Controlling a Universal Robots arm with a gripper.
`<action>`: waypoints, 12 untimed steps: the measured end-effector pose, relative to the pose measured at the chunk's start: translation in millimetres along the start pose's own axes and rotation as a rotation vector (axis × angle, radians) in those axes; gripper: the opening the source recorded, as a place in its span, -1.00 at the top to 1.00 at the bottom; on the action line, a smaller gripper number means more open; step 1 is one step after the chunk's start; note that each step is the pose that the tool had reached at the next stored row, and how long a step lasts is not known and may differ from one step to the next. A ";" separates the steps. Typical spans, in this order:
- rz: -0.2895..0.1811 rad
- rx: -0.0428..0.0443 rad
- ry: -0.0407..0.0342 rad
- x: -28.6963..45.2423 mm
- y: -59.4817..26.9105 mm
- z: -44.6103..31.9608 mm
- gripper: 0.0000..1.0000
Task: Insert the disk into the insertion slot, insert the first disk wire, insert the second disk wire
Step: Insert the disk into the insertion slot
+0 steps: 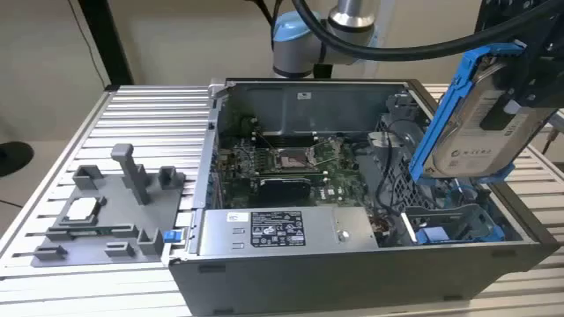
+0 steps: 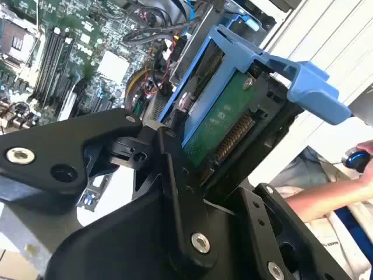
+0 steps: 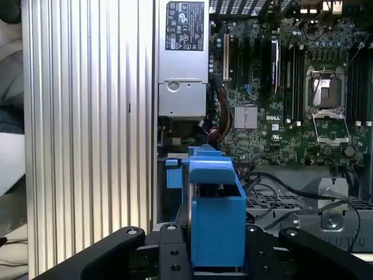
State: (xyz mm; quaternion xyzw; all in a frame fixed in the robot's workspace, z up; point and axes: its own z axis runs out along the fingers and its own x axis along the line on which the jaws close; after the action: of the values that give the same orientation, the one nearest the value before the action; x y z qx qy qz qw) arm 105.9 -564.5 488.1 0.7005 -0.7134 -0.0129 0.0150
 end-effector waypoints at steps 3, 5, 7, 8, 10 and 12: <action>0.000 0.0000 0.0000 0.0 0.0 0.0 1.00; 0.000 0.0000 0.0000 0.0 0.0 0.0 1.00; 0.000 0.0000 0.0000 0.0 0.0 0.0 1.00; 0.000 0.0000 0.0000 0.0 0.0 0.0 1.00; 0.000 0.0000 0.0000 0.0 0.0 0.0 1.00; 0.000 0.0000 0.0002 0.0 -0.4 0.0 1.00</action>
State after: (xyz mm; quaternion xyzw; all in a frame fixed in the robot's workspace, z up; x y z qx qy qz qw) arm 106.3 -564.5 488.1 0.7005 -0.7134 -0.0128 0.0150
